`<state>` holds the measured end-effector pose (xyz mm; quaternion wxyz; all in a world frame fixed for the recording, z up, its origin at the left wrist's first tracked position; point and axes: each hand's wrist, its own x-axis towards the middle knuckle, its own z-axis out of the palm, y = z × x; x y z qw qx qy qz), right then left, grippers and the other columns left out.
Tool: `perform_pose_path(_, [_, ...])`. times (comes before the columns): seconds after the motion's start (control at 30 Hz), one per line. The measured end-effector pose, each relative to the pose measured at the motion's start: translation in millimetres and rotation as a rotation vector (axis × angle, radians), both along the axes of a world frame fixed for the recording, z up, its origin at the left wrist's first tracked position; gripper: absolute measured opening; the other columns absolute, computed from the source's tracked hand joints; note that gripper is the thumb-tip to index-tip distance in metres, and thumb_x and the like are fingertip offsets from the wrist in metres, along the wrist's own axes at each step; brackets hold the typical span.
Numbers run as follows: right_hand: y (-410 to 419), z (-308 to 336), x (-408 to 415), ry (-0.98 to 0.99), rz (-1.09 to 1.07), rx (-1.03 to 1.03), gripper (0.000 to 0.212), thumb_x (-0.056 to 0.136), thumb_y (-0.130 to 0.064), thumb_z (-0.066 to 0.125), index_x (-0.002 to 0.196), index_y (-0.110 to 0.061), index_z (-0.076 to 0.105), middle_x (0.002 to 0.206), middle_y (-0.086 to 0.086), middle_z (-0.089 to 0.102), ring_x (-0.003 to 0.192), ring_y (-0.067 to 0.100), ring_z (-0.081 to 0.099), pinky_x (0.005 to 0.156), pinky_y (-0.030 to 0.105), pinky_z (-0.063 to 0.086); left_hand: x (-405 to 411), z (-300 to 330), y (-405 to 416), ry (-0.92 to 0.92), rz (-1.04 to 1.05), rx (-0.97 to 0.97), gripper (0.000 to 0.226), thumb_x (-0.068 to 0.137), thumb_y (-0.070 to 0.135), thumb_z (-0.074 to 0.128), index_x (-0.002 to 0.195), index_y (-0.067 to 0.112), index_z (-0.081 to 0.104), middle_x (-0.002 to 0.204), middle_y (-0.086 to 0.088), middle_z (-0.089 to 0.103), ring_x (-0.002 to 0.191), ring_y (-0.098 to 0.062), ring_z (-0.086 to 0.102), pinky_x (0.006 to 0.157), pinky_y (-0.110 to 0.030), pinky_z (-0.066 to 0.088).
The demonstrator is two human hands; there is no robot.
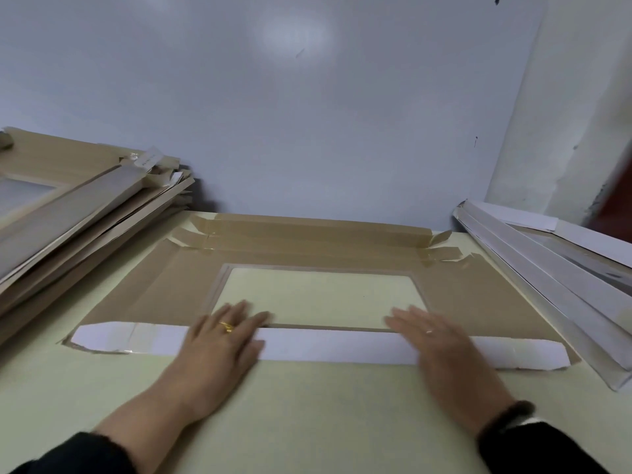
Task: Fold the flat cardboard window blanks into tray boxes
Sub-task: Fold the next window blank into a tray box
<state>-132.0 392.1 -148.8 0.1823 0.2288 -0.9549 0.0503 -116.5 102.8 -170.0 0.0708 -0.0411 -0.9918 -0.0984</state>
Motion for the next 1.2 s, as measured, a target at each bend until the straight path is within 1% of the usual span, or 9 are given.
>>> perform_pose_path(0.03, [-16,-1,2,-0.048,0.07,0.018,0.064,0.058,0.009,0.049,0.116,-0.015,0.065,0.122,0.001,0.062,0.11,0.02,0.061,0.087,0.038,0.05,-1,-1,15,-0.007,-0.039,-0.005,0.052,0.092,0.06,0.008,0.143,0.048,0.007,0.156,0.012,-0.002,0.143,-0.007,-0.005,0.113,-0.026,-0.003])
perform_pose_path(0.1, [-41,-9,1,-0.14,0.185,0.009,0.052,0.093,-0.01,0.035,0.143,-0.025,0.032,0.15,-0.012,0.026,0.138,0.006,0.024,0.113,0.025,0.014,-2,-3,39,-0.011,-0.108,-0.011,0.051,0.096,0.053,0.018,0.144,0.045,0.002,0.156,0.01,-0.009,0.143,-0.008,-0.011,0.113,-0.028,-0.009])
perform_pose_path(0.2, [-55,-20,-3,-0.297,0.19,0.004,0.053,0.099,-0.042,0.024,0.147,-0.034,0.005,0.153,-0.021,-0.003,0.14,-0.001,-0.009,0.111,0.025,-0.013,-3,-4,53,-0.061,-0.149,-0.045,0.051,0.097,0.05,0.017,0.146,0.042,0.003,0.156,0.01,-0.009,0.143,-0.01,-0.013,0.114,-0.031,-0.01])
perform_pose_path(0.73, [94,-25,-24,-0.425,-0.386,-0.002,0.049,0.098,-0.045,0.012,0.145,-0.04,0.001,0.155,-0.014,-0.004,0.143,0.008,-0.002,0.114,0.03,0.001,0,7,-69,-0.207,0.32,0.006,0.049,0.096,0.054,0.019,0.142,0.047,0.007,0.154,0.019,0.0,0.144,-0.012,0.001,0.114,-0.034,0.003])
perform_pose_path(0.93, [102,-15,-17,-0.278,-0.61,-0.045,0.048,0.098,-0.04,0.03,0.144,-0.028,0.022,0.152,-0.008,0.023,0.141,0.01,0.015,0.112,0.035,0.004,6,11,-89,-0.23,0.508,-0.013,0.052,0.094,0.057,0.025,0.143,0.045,0.012,0.155,0.013,0.008,0.143,-0.017,0.006,0.112,-0.038,0.008])
perform_pose_path(1.0, [89,-12,-15,-0.07,-0.5,-0.077,0.038,0.09,-0.015,0.052,0.128,-0.014,0.047,0.134,0.005,0.049,0.127,0.026,0.042,0.108,0.046,0.017,5,14,-78,-0.137,0.453,-0.146,0.045,0.097,0.043,0.031,0.142,0.039,0.025,0.152,0.009,0.02,0.141,-0.019,0.013,0.11,-0.041,0.01])
perform_pose_path(1.07, [67,-8,-10,0.037,-0.251,-0.187,0.035,0.071,0.012,0.062,0.101,-0.005,0.063,0.104,0.013,0.064,0.098,0.038,0.059,0.089,0.053,0.041,3,13,-60,0.112,0.252,-0.045,0.044,0.093,0.012,0.046,0.134,0.026,0.047,0.143,0.0,0.04,0.135,-0.026,0.031,0.107,-0.04,0.019])
perform_pose_path(1.13, [41,-4,-3,-0.048,-0.052,-0.229,0.03,0.073,0.003,0.068,0.1,-0.01,0.064,0.102,0.006,0.064,0.095,0.032,0.06,0.084,0.043,0.046,5,14,-37,0.224,-0.021,0.123,0.053,0.082,-0.008,0.051,0.125,0.021,0.059,0.135,-0.004,0.05,0.126,-0.026,0.045,0.103,-0.032,0.03])
perform_pose_path(1.2, [22,-8,-2,-0.118,0.054,-0.156,0.037,0.083,-0.027,0.066,0.119,-0.02,0.056,0.12,-0.008,0.056,0.111,0.017,0.053,0.095,0.027,0.038,11,13,-14,0.22,-0.221,0.088,0.046,0.087,0.005,0.044,0.127,0.024,0.057,0.135,0.004,0.05,0.124,-0.015,0.048,0.102,-0.018,0.03])
